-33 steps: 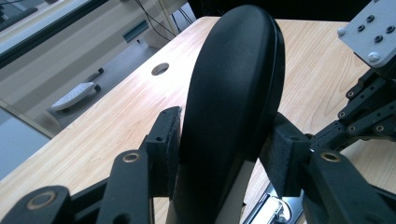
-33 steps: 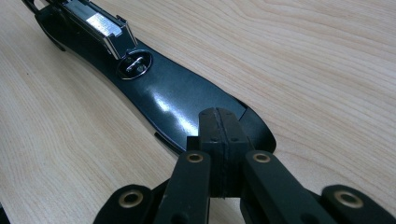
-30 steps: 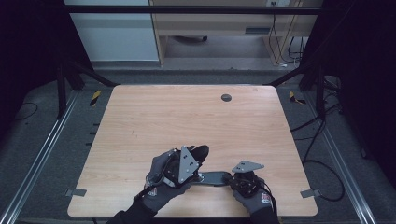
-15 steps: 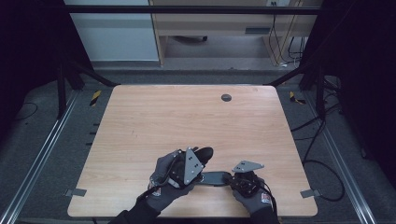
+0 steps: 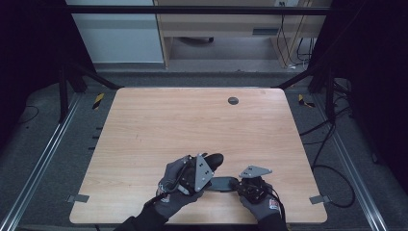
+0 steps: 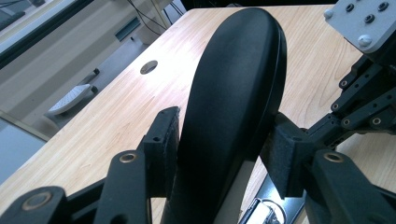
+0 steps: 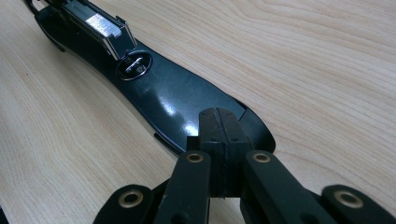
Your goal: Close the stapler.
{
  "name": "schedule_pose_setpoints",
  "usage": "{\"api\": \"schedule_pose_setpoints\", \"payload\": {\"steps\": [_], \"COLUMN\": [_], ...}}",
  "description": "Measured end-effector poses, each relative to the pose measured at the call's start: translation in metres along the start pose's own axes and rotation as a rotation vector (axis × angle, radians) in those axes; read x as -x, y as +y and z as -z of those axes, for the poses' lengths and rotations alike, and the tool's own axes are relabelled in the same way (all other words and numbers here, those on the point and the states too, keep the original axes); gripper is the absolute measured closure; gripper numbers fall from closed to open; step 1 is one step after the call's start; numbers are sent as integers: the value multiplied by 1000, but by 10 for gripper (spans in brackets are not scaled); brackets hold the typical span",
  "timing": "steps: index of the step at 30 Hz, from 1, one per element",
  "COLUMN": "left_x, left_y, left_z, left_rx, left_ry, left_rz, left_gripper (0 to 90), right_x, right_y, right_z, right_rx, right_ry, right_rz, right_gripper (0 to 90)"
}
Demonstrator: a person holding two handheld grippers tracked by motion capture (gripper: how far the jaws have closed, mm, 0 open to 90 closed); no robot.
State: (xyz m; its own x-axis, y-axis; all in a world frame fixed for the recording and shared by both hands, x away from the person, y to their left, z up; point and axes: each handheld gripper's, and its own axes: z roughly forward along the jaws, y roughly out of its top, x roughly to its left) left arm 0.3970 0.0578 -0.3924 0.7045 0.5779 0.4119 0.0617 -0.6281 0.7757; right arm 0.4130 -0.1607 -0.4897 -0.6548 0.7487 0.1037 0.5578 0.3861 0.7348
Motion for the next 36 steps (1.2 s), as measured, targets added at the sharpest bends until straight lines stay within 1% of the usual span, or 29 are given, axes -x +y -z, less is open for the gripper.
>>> {"api": "schedule_pose_setpoints", "payload": {"steps": [6,14,20,36], "left_x": [3,6,10,17], "left_y": [0,0,0,0], "left_z": [-3,-7,-11,-20], "left_rx": [-9,-12,-23,-37], "left_ry": [-2,-9,-10,-20], "left_rz": [-17,-26,-47,-79], "left_gripper": [497,495,494,487], "right_x": [0,0,0,0], "right_y": [0,0,0,0], "right_z": [0,0,0,-1], "right_rx": [1,2,1,3], "right_ry": [0,0,-2,-3], "right_rz": [1,2,1,1], "right_gripper": [900,900,900,900]}}
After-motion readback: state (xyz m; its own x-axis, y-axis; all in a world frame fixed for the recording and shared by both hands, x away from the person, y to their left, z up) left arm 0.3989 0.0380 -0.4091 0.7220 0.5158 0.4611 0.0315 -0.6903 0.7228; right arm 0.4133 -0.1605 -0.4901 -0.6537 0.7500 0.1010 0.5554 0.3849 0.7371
